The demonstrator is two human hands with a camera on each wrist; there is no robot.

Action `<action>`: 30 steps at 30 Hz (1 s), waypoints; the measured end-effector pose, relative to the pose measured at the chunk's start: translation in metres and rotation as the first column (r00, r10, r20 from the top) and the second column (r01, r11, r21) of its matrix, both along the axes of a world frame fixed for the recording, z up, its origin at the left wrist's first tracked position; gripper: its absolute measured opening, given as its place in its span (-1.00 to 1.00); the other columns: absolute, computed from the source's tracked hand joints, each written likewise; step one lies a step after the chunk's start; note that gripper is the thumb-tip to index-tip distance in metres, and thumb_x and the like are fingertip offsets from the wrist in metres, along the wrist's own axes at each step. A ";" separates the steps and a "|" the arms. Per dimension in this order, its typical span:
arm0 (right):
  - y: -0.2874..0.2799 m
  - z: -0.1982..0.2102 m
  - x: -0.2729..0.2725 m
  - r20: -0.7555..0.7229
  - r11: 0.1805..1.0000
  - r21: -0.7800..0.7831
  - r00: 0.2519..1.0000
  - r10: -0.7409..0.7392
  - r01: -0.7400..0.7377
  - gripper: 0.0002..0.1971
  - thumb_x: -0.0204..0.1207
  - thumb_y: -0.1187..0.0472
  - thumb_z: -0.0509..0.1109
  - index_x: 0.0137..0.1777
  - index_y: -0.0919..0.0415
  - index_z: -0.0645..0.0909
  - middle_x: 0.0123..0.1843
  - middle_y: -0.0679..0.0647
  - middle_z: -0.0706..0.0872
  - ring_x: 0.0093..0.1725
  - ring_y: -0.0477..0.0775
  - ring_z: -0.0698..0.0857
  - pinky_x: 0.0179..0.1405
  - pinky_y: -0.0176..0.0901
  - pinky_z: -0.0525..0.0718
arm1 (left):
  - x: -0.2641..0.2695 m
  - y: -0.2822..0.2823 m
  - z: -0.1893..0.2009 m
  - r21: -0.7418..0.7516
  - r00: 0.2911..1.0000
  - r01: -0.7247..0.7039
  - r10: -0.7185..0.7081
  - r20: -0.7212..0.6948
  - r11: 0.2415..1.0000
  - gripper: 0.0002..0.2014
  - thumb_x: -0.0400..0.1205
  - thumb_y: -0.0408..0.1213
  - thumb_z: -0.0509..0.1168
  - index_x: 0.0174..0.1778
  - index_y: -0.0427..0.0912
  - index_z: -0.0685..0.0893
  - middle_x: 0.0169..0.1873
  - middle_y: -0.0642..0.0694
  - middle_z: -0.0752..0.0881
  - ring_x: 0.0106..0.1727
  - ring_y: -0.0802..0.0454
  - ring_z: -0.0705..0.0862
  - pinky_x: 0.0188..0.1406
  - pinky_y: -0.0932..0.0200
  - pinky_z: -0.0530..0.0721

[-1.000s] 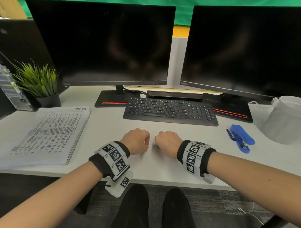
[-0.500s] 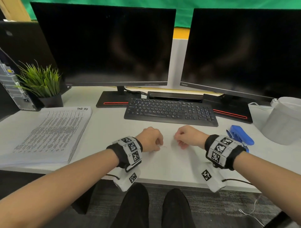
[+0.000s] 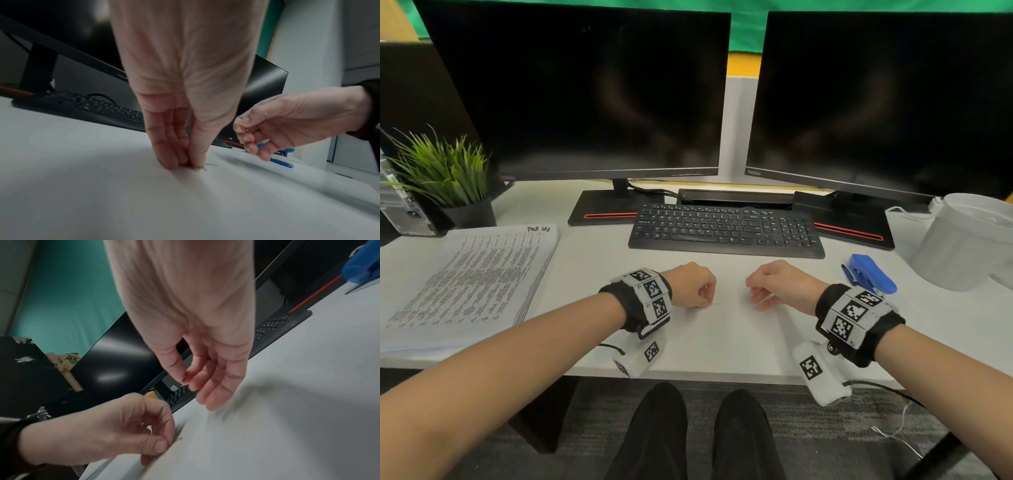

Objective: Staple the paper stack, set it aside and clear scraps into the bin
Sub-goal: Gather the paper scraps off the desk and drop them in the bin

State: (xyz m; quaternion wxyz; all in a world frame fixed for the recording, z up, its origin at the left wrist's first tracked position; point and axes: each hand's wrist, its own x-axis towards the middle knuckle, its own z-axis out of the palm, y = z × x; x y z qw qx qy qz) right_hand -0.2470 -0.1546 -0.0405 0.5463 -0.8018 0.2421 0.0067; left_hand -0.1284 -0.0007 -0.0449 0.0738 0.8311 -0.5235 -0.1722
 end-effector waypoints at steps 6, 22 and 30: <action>-0.017 0.007 -0.019 0.030 0.983 0.148 0.993 -0.112 0.107 -0.88 0.59 0.33 0.30 -0.17 0.34 0.58 -0.27 0.18 0.62 -0.28 0.09 0.67 -0.25 -0.12 0.74 | 0.003 -0.003 -0.001 0.082 0.999 0.044 -0.045 0.011 0.996 -0.82 0.62 -0.34 0.23 0.07 -0.28 0.67 -0.07 -0.10 0.72 -0.23 0.12 0.55 -0.19 0.32 0.52; -0.249 0.134 -0.114 0.180 0.408 -0.707 0.705 -0.685 0.577 -0.76 0.55 0.22 0.38 0.03 0.44 0.67 -0.08 0.33 0.69 -0.10 0.33 0.70 -0.18 -0.04 0.65 | 0.027 -0.039 0.022 -0.211 0.746 -0.320 0.108 -0.657 0.924 -0.91 0.65 -0.44 0.28 0.01 -0.35 0.65 -0.29 -0.11 0.62 -0.30 0.08 0.62 -0.29 0.40 0.72; -0.281 0.118 -0.105 -0.026 0.358 -0.876 0.709 -0.704 0.323 -0.69 0.40 0.29 0.54 0.11 0.43 0.68 -0.02 0.32 0.71 -0.09 0.30 0.66 -0.03 0.05 0.71 | 0.008 -0.084 0.040 -0.307 0.766 -0.277 0.017 -0.643 0.911 -0.95 0.64 -0.43 0.30 -0.06 -0.28 0.67 -0.22 -0.14 0.64 -0.27 0.10 0.65 -0.26 0.40 0.73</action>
